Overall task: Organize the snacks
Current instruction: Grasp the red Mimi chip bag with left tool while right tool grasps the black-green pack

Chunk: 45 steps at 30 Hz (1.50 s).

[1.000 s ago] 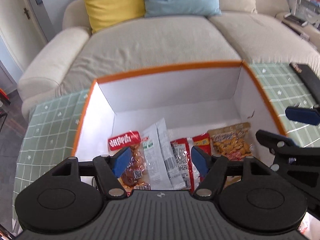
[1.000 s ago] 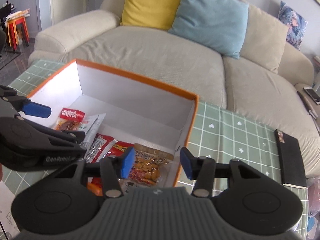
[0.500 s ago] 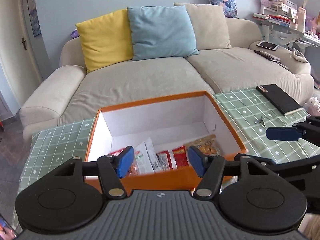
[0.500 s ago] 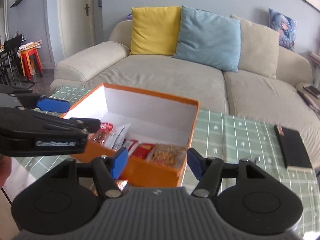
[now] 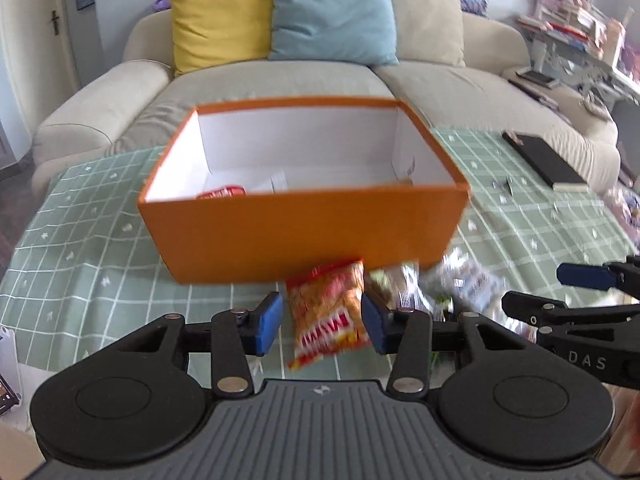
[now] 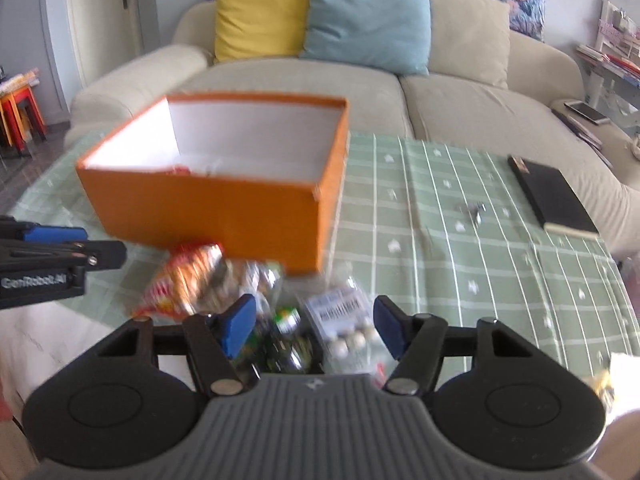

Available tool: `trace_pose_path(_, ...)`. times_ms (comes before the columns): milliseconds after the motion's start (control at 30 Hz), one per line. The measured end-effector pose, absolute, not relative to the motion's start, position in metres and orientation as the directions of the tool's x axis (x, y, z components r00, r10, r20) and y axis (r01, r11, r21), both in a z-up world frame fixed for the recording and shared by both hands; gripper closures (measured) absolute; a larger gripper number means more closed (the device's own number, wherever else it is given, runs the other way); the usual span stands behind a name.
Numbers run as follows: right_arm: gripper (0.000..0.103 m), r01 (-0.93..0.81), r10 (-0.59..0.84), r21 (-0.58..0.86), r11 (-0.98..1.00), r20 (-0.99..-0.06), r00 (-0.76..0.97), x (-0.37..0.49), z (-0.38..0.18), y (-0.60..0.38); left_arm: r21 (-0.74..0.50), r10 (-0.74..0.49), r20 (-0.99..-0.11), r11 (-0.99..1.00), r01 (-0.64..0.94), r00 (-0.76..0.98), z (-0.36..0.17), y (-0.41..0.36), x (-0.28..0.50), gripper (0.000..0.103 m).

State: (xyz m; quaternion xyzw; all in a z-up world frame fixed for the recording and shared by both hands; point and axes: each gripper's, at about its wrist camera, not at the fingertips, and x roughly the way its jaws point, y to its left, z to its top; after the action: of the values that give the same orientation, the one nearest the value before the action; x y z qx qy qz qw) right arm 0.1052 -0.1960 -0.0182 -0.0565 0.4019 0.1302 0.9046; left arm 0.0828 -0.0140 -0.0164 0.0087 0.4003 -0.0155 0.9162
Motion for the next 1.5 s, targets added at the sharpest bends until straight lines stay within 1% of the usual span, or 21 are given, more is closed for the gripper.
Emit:
trace_pose_path(67, 0.04, -0.304, 0.188, -0.018, 0.953, -0.751, 0.633, 0.101, -0.029, -0.197, 0.004, -0.033, -0.749, 0.999, 0.054, 0.662, -0.025, -0.016, 0.079, 0.05)
trace_pose_path(167, 0.04, -0.304, 0.192, 0.0, 0.953, -0.775, 0.602, 0.101, -0.04, -0.199, -0.038, -0.075, -0.77, 0.997, 0.073, 0.634, -0.039, -0.018, 0.075, 0.049)
trace_pose_path(200, 0.04, -0.296, 0.196, 0.015, 0.955, -0.782, 0.592, 0.103, -0.043, -0.201, -0.057, -0.096, -0.777, 0.995, 0.083, 0.622, -0.042, -0.018, 0.075, 0.048)
trace_pose_path(267, 0.04, -0.275, 0.193, 0.035, 0.961, -0.794, 0.576, 0.107, -0.046, -0.206, -0.076, -0.117, -0.783, 0.993, 0.092, 0.611, -0.047, -0.019, 0.075, 0.041)
trace_pose_path(300, 0.04, -0.262, 0.193, 0.047, 0.964, -0.801, 0.566, 0.11, -0.048, -0.208, -0.079, -0.122, -0.785, 0.992, 0.096, 0.607, -0.048, -0.019, 0.076, 0.035)
trace_pose_path(400, 0.039, -0.233, 0.207, 0.093, 0.968, -0.819, 0.535, 0.117, -0.054, -0.215, -0.088, -0.126, -0.781, 0.992, 0.092, 0.611, -0.049, -0.019, 0.079, 0.032)
trace_pose_path(433, 0.039, -0.228, 0.213, 0.104, 0.968, -0.823, 0.527, 0.118, -0.056, -0.216, -0.09, -0.121, -0.777, 0.993, 0.082, 0.618, -0.05, -0.017, 0.08, 0.028)
trace_pose_path(500, 0.039, -0.235, 0.226, 0.117, 0.965, -0.825, 0.517, 0.12, -0.058, -0.215, -0.103, -0.12, -0.777, 0.993, 0.064, 0.618, -0.05, -0.012, 0.086, 0.025)
trace_pose_path(700, 0.039, -0.298, 0.29, 0.154, 0.942, -0.82, 0.494, 0.124, -0.062, -0.204, -0.152, -0.119, -0.805, 0.988, -0.009, 0.581, -0.057, -0.005, 0.109, 0.022)
trace_pose_path(800, 0.04, -0.311, 0.323, 0.187, 0.932, -0.819, 0.474, 0.127, -0.065, -0.201, -0.143, -0.105, -0.816, 0.989, -0.023, 0.568, -0.061, -0.004, 0.118, 0.022)
trace_pose_path(867, 0.05, -0.309, 0.338, 0.209, 0.928, -0.821, 0.46, 0.131, -0.068, -0.199, -0.133, -0.093, -0.826, 0.99, -0.033, 0.556, -0.064, -0.003, 0.124, 0.022)
trace_pose_path(933, 0.053, -0.308, 0.344, 0.218, 0.926, -0.823, 0.451, 0.135, -0.071, -0.196, -0.143, -0.094, -0.836, 0.988, -0.051, 0.541, -0.068, -0.001, 0.128, 0.022)
trace_pose_path(967, 0.057, -0.306, 0.342, 0.217, 0.927, -0.824, 0.452, 0.137, -0.073, -0.194, -0.152, -0.097, -0.84, 0.987, -0.059, 0.534, -0.07, 0.0, 0.131, 0.022)
trace_pose_path(1000, 0.058, -0.305, 0.34, 0.216, 0.928, -0.826, 0.45, 0.14, -0.075, -0.193, -0.159, -0.099, -0.843, 0.985, -0.069, 0.528, -0.072, 0.002, 0.133, 0.022)
trace_pose_path(1200, 0.057, -0.279, 0.331, 0.228, 0.933, -0.849, 0.412, 0.15, -0.088, -0.19, -0.213, -0.134, -0.857, 0.972, -0.104, 0.498, -0.081, 0.008, 0.145, 0.019)
trace_pose_path(1500, 0.057, -0.28, 0.312, 0.209, 0.937, -0.86, 0.403, 0.155, -0.097, -0.187, -0.209, -0.126, -0.877, 0.969, -0.13, 0.464, -0.093, 0.008, 0.158, 0.018)
